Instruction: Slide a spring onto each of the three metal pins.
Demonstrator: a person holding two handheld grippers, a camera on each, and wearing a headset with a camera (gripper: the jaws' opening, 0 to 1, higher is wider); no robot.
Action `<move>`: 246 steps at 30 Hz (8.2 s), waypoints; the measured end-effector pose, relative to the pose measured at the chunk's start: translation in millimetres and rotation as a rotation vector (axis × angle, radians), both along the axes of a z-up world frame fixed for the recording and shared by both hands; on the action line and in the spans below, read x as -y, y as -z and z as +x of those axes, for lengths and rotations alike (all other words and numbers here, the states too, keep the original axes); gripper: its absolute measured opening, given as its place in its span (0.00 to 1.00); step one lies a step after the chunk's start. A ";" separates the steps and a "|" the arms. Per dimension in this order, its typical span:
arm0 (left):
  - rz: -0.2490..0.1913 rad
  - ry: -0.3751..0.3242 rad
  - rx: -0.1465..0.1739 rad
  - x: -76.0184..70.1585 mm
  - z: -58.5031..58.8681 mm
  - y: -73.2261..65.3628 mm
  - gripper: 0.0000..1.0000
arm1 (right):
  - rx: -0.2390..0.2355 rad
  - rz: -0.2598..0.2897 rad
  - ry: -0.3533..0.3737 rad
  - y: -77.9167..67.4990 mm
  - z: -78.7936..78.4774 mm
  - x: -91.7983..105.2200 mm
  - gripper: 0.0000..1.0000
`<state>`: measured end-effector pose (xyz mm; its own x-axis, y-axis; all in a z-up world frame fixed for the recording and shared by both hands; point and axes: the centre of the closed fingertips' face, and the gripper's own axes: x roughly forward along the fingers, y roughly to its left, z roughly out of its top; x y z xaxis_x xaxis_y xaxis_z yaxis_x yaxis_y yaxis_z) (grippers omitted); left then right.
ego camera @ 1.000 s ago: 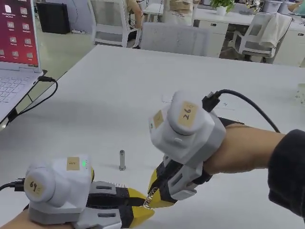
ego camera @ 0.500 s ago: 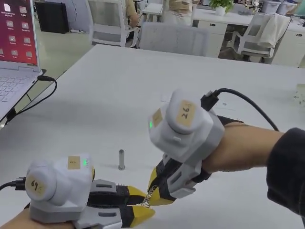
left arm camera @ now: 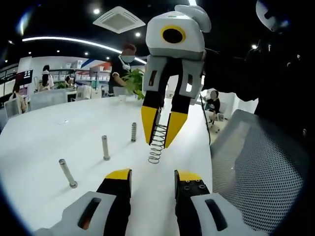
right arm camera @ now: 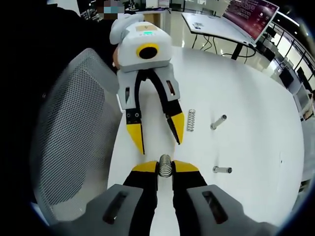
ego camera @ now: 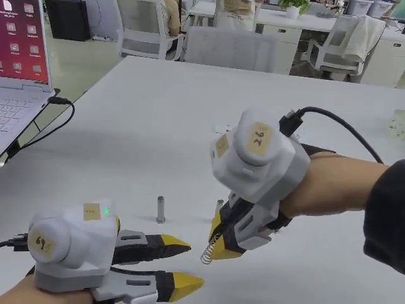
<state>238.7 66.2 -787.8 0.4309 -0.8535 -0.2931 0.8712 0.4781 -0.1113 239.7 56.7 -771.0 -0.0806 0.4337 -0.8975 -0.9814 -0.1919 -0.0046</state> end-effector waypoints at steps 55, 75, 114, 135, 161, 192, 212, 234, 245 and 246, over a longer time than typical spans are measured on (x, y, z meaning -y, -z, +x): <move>-0.040 -0.224 0.005 -49.6 20.0 5.2 0.89 | 0.108 -0.050 0.119 -18.9 87.5 21.1 0.08; -0.037 -0.220 -0.015 -49.6 23.4 9.9 0.89 | 0.094 -0.097 0.110 2.5 103.9 9.2 0.08; -0.036 -0.222 -0.042 -51.2 23.2 17.0 0.86 | 0.040 -0.215 0.110 64.0 115.9 5.5 0.09; -0.037 -0.222 -0.048 -51.3 23.8 18.1 0.86 | 0.006 -0.165 0.137 63.7 112.0 5.9 0.20; -0.035 -0.234 -0.040 -58.4 23.9 16.9 0.86 | 0.060 -0.078 0.073 38.2 94.8 -24.1 0.28; -0.029 -0.267 -0.038 -72.5 16.3 16.9 0.86 | 0.026 -0.064 -0.014 52.3 50.3 -68.3 0.23; -0.030 -0.290 -0.045 -83.3 11.5 19.3 0.85 | 0.001 -0.081 0.012 76.1 43.1 -85.7 0.17; -0.024 -0.293 -0.052 -86.0 10.2 22.0 0.84 | -0.013 -0.096 0.048 91.1 46.2 -87.6 0.13; -0.024 -0.295 -0.056 -86.2 10.6 22.0 0.83 | 0.036 -0.107 0.010 90.8 44.5 -87.1 0.10; -0.023 -0.295 -0.056 -86.3 10.5 22.1 0.83 | 0.037 -0.106 0.009 90.8 44.1 -87.1 0.09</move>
<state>249.2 152.4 -809.9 0.6447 -0.7006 -0.3058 0.6874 0.7063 -0.1690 283.8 143.9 -861.8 -0.0433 0.3367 -0.9406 -0.9826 -0.1848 -0.0210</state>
